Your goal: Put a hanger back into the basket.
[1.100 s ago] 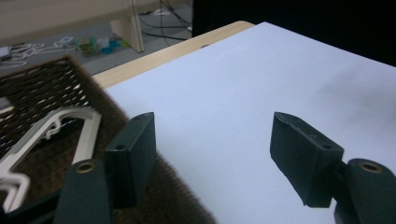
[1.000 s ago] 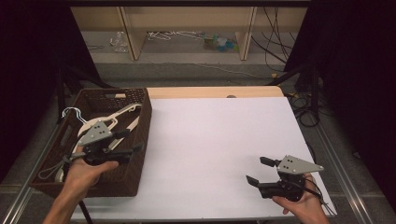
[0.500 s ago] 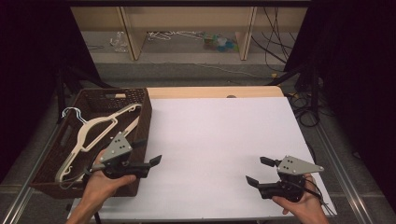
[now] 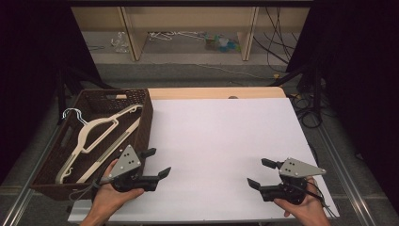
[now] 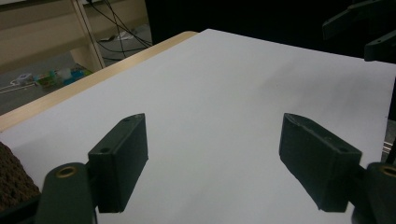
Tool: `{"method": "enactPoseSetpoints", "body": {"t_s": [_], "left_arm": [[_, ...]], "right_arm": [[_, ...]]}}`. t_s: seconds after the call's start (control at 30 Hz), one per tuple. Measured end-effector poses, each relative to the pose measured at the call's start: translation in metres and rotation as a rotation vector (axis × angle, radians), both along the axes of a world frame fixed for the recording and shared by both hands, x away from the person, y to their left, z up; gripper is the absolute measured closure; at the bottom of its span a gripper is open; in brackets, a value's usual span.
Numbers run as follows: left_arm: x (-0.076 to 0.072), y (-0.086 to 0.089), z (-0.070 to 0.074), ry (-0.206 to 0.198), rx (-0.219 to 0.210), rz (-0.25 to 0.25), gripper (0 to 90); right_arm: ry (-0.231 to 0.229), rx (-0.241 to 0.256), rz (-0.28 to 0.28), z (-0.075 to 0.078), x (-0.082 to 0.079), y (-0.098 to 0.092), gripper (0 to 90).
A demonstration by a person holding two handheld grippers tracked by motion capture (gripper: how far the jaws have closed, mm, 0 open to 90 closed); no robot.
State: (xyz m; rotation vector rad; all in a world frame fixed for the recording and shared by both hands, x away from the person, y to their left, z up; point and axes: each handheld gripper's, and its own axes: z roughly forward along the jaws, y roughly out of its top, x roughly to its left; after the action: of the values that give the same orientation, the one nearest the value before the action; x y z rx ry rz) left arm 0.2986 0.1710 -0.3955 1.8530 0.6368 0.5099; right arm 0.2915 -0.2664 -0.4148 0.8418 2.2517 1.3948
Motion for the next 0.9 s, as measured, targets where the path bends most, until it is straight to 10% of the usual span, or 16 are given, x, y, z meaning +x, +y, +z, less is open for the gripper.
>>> {"method": "enactPoseSetpoints", "body": {"t_s": [0.9], "left_arm": [[-0.019, -0.012, -0.024, -0.02, 0.024, 0.003, 22.2]], "right_arm": [[-0.027, 0.016, 0.027, -0.003, -0.003, 0.003, 17.1]]}}
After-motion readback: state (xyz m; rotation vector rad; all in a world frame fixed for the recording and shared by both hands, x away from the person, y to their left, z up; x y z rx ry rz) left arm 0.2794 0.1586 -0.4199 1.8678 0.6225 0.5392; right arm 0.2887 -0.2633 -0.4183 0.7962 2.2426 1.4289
